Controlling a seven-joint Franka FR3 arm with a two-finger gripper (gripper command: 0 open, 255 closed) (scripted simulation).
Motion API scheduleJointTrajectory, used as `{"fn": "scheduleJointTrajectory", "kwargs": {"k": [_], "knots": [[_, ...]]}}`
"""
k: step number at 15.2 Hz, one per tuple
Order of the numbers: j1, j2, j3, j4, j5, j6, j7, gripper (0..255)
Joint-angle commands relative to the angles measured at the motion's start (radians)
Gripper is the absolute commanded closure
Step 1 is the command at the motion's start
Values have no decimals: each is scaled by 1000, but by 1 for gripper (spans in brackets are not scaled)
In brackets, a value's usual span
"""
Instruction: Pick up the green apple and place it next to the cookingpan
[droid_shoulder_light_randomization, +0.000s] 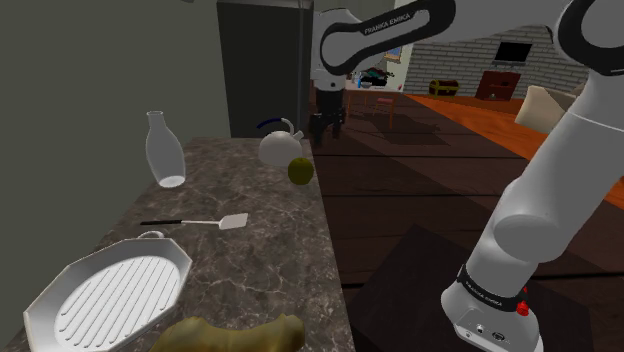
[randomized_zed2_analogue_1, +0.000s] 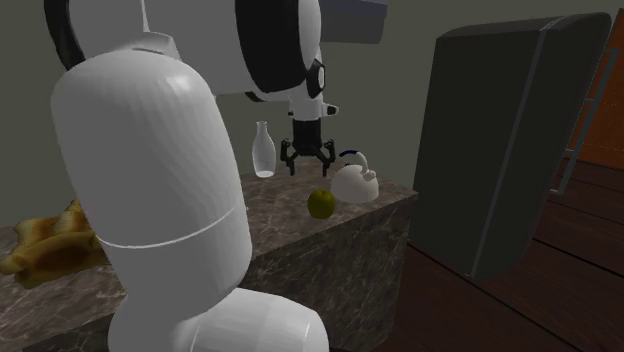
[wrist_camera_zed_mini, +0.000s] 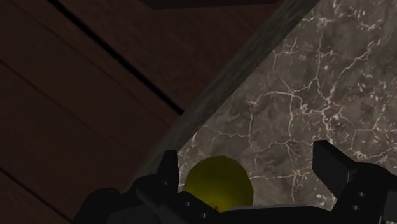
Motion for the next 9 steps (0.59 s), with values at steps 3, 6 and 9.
{"fn": "scheduleJointTrajectory", "kwargs": {"k": [3, 6, 9], "knots": [[-3, 156, 0, 132, -28, 27, 24, 0], [-3, 274, -2, 246, -49, 33, 41, 0], [0, 389, -7, 369, -67, 27, 55, 0]]}}
